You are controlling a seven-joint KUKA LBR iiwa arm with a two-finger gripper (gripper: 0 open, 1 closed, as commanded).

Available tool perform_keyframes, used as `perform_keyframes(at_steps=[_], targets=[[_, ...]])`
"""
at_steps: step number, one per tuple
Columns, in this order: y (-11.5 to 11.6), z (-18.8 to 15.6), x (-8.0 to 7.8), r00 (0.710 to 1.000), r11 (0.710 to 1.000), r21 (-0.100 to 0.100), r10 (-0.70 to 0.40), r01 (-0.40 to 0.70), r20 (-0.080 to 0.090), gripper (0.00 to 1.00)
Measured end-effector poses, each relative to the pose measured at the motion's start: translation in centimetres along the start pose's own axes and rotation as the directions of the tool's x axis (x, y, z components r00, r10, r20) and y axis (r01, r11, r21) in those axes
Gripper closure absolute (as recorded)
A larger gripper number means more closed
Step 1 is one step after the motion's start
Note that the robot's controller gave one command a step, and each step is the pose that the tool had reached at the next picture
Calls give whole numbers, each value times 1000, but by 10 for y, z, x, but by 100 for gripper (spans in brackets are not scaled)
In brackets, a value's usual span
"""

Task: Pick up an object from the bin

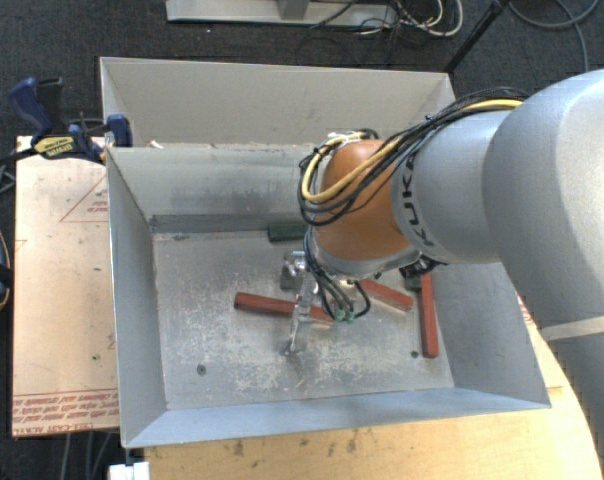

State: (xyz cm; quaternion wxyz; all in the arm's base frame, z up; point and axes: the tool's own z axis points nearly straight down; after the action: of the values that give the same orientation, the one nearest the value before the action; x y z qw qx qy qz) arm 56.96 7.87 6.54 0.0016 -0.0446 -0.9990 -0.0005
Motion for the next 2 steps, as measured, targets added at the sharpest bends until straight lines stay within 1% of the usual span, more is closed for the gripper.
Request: perform_keyframes(at_steps=[1, 2], targets=[[30, -5, -10, 1000, 1000, 0, -23, 23, 6, 0], [1, -1, -1, 1000, 1000, -2, 1, -1, 5, 0]])
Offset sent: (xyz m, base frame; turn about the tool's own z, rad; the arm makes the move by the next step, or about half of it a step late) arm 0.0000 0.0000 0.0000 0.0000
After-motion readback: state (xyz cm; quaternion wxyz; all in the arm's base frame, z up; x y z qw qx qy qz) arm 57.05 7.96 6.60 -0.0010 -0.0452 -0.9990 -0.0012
